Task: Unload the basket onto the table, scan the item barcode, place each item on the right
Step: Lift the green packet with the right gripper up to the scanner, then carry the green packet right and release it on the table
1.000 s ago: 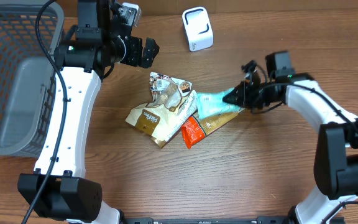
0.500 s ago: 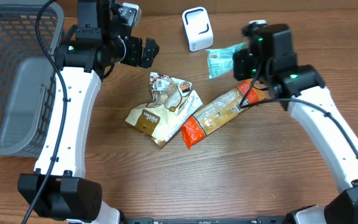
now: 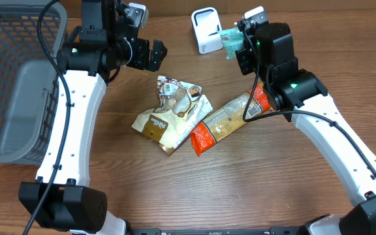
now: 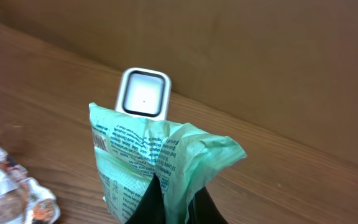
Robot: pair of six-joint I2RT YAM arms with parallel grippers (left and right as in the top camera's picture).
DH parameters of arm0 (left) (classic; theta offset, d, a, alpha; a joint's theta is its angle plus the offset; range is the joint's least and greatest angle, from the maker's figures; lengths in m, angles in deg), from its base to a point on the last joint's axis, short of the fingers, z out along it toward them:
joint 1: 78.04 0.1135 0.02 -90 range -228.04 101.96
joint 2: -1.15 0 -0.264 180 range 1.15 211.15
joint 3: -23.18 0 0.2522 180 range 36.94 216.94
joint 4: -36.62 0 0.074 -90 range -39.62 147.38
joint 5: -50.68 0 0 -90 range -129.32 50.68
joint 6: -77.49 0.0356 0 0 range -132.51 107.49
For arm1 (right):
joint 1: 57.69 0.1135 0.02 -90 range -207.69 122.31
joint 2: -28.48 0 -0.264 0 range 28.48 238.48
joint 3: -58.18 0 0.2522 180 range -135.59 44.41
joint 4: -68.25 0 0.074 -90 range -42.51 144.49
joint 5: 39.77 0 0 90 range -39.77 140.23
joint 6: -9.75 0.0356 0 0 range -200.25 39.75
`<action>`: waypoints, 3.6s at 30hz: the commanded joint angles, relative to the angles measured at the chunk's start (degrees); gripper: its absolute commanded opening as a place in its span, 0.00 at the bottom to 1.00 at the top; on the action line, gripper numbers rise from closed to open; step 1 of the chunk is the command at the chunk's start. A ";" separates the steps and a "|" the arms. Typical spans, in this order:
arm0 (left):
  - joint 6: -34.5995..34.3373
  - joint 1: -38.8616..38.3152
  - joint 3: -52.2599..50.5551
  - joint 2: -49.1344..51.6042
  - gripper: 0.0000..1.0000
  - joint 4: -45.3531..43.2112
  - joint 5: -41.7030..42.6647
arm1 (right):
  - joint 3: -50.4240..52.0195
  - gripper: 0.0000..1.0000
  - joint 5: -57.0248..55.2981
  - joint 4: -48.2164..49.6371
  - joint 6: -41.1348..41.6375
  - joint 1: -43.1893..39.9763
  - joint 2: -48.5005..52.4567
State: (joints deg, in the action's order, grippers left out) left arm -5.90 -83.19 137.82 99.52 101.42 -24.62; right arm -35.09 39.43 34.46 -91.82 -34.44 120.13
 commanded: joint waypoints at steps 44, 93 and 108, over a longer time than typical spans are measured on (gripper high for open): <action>1.11 -0.11 0.52 -0.87 1.00 -0.24 -0.26 | -25.24 0.04 -12.37 58.47 -65.46 2.62 49.62; 1.11 -0.13 0.52 -0.87 1.00 -0.24 -0.26 | -25.11 0.04 -2.21 -39.67 42.07 -13.29 -3.63; 1.11 -0.22 0.52 -0.87 1.00 -0.24 -0.26 | 6.82 0.04 11.72 -26.99 53.62 -47.04 -3.67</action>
State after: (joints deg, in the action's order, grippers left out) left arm -5.87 -83.19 137.82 99.52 101.45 -24.86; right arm -33.60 45.76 2.75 -40.37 -79.75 116.64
